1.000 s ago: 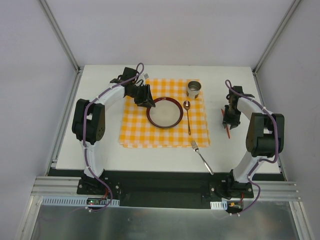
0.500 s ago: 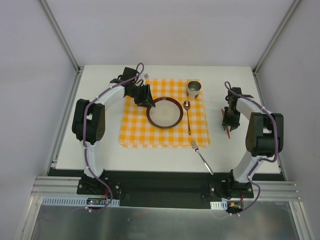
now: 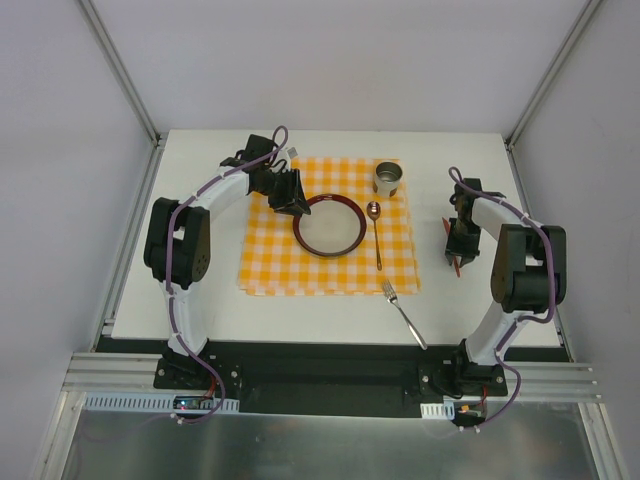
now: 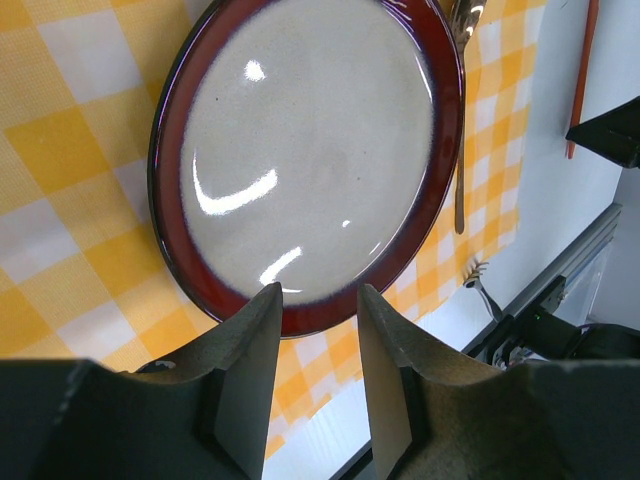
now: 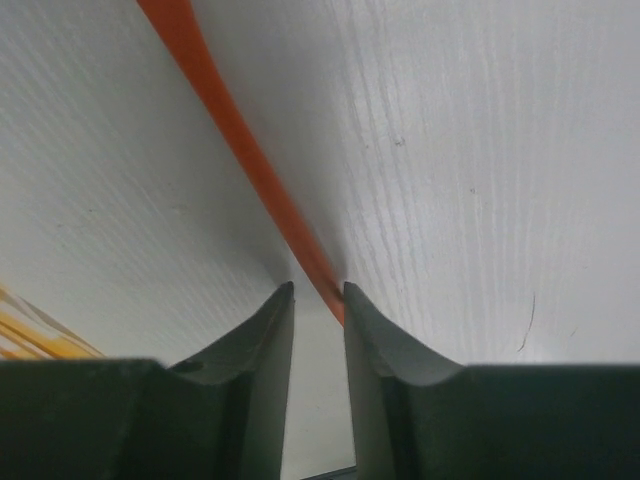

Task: Set the dinner table for one person
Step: Pick up the knife at the center of the board.

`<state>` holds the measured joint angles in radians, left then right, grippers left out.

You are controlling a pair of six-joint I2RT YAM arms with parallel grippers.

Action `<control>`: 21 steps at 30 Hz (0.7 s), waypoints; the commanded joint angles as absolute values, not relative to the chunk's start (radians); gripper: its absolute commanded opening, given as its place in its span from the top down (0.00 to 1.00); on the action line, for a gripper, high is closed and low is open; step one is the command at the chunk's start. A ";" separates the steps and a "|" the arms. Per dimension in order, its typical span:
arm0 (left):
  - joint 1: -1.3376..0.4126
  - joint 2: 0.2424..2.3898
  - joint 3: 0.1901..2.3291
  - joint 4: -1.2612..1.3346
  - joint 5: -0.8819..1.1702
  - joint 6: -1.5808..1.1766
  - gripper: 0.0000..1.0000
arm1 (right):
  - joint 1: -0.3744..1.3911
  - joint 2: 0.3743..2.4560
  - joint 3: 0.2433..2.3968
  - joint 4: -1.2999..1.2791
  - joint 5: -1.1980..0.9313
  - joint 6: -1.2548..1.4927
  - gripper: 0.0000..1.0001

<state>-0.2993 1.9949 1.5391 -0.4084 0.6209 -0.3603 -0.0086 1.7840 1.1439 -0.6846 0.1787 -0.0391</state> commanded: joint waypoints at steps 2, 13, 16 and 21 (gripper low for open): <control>-0.295 1.976 1.537 -0.422 0.634 -0.364 0.64 | -0.002 1.809 1.154 -0.703 0.166 -0.028 0.79; -0.295 1.977 1.539 -0.420 0.635 -0.362 0.64 | -0.002 1.838 1.184 -0.721 0.176 -0.025 0.78; -0.295 1.976 1.537 -0.420 0.634 -0.362 0.64 | -0.002 1.841 1.187 -0.726 0.186 -0.020 0.76; -0.295 1.976 1.537 -0.420 0.637 -0.360 0.64 | -0.002 1.851 1.203 -0.739 0.222 -0.012 0.72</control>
<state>-0.2993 1.9949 1.5391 -0.4084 0.6209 -0.3599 -0.0086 1.8244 1.1709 -0.7151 0.1864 -0.0338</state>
